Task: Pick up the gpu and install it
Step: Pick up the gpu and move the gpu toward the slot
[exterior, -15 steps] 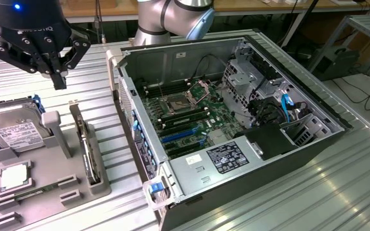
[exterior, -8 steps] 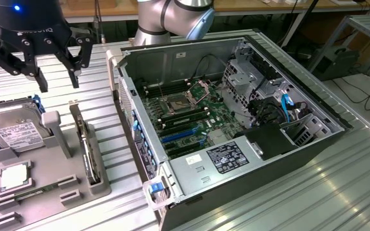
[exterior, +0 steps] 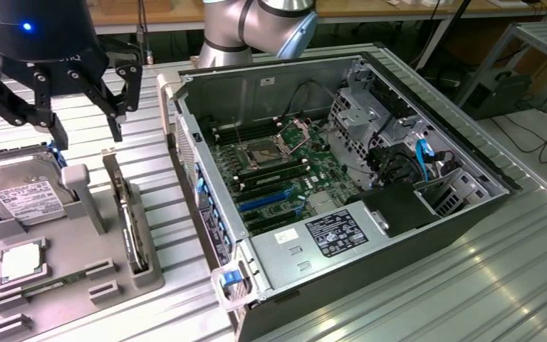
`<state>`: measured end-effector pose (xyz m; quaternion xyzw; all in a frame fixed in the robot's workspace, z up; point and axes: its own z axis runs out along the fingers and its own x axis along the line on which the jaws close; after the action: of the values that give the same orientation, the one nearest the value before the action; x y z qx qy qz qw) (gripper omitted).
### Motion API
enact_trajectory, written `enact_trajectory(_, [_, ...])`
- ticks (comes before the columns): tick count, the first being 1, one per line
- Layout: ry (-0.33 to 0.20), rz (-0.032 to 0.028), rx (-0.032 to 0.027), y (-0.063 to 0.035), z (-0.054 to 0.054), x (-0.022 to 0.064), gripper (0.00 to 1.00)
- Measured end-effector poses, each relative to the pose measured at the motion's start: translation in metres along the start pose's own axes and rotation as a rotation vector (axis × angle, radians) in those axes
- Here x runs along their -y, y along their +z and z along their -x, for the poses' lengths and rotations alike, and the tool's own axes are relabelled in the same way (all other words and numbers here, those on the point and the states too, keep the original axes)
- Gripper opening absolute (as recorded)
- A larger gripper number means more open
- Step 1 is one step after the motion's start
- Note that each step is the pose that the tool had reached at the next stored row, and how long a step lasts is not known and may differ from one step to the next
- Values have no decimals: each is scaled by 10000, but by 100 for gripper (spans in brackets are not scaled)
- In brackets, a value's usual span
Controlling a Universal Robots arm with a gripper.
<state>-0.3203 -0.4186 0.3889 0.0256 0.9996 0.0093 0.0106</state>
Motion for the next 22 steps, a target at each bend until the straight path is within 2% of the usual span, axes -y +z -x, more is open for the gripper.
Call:
enact_trajectory(3, [-182, -27, -19, 33, 1, 3, 60])
enact_trajectory(19, [-230, -27, -21, 322, -2, 12, 60])
enact_trajectory(22, [-237, -26, -20, 404, -2, 13, 60])
